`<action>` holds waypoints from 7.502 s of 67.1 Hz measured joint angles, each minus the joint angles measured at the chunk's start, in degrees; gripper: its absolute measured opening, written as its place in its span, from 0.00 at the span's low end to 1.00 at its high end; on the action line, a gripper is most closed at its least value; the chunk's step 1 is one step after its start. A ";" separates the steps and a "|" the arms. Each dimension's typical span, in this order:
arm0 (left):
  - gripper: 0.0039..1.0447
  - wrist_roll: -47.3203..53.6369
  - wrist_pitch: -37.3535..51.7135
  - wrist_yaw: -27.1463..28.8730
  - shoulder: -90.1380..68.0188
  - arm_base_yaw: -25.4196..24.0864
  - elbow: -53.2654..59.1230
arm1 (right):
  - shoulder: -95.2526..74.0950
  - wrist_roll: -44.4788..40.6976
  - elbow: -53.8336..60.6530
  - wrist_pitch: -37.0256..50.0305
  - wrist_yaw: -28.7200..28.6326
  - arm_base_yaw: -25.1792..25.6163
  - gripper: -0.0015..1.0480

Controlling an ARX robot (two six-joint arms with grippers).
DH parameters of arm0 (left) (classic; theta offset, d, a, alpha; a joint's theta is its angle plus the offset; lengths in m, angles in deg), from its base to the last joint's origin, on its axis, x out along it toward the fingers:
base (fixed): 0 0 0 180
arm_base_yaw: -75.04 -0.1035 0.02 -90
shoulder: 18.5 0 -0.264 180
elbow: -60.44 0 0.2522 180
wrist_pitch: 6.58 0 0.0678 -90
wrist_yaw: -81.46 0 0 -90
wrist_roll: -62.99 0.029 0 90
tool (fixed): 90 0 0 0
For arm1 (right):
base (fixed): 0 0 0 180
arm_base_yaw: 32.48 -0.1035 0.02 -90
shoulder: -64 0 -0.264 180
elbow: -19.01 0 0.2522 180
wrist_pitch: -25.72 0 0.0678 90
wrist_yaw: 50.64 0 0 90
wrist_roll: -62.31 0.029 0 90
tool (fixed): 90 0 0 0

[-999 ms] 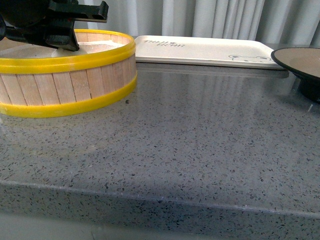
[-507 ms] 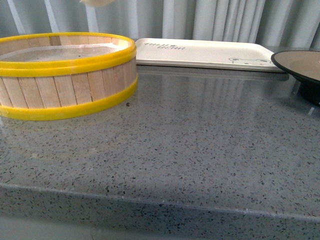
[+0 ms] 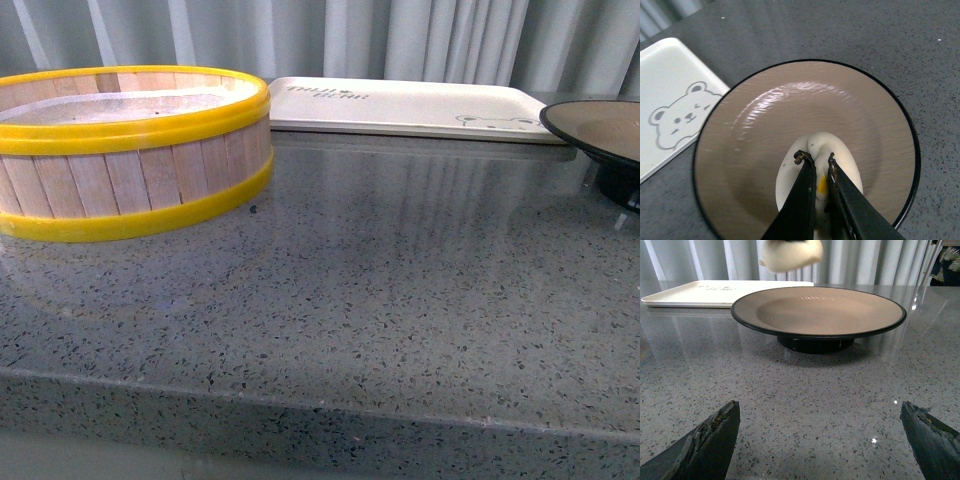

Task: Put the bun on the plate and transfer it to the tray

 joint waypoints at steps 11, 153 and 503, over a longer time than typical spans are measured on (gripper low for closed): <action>0.04 0.68 -2.95 0.39 -4.63 -0.24 -9.97 | 0.00 0.00 0.00 0.00 0.02 0.00 0.92; 0.94 -6.36 -12.52 -11.69 -16.87 -4.17 -26.14 | 0.00 0.00 0.00 0.00 -0.02 0.00 0.92; 0.94 -6.58 21.44 -10.58 119.19 -53.79 116.39 | -71.45 68.19 -37.40 12.76 -27.91 24.87 0.92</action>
